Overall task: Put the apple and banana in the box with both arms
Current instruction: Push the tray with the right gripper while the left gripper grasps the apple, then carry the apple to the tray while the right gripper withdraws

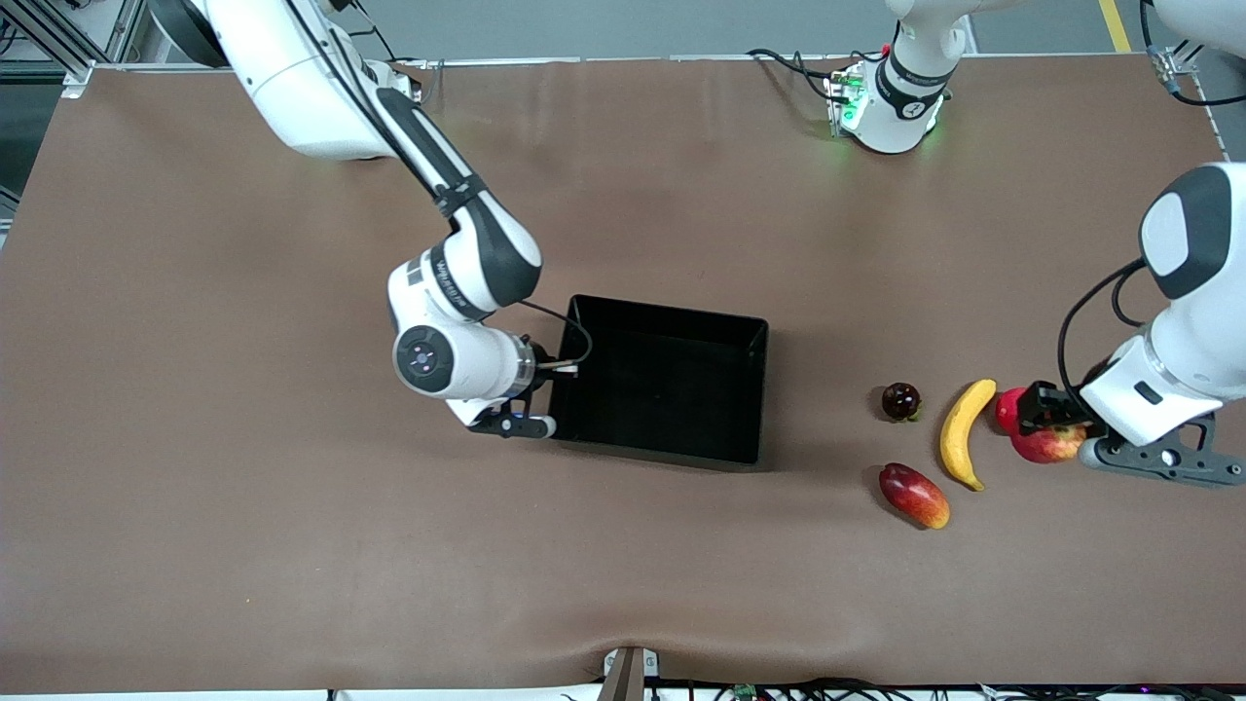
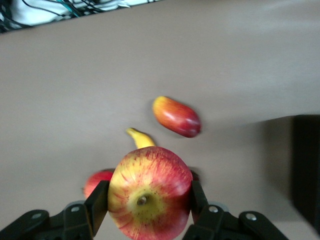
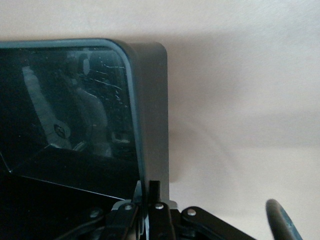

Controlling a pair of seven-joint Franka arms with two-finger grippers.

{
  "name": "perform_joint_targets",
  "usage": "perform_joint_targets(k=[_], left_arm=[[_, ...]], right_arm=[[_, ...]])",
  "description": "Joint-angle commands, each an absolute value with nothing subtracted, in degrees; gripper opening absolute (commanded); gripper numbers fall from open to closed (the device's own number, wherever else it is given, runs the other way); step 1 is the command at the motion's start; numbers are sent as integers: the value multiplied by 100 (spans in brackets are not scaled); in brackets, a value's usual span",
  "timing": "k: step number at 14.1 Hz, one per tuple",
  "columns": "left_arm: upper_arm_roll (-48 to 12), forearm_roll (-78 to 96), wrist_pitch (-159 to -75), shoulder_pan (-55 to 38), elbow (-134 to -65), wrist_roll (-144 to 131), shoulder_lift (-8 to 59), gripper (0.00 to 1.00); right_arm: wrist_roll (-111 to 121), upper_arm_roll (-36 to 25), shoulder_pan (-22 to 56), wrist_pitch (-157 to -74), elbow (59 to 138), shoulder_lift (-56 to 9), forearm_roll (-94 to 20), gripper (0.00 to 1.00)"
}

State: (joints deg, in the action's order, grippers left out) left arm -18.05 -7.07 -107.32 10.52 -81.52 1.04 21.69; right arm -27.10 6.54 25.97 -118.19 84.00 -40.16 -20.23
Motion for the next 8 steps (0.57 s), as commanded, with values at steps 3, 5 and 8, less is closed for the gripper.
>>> perform_joint_targets(k=[3,5,8], left_arm=[[-2529,-623,-10644,1028,-8709,-1261,1802,0],[-2908,-790,-10722,1037,-9085,-1660,1715,0],[-3399,-835,-11108,1037,-9710,-1862,1477,0]], right_arm=[[-2690,589,2707,-11883,8358,-4025,-2119,100],[-2655,580,2655,-11839,8306,-3973,-2127,100],[-2619,554,2497,-11612,8166,-3763,-2118,100]])
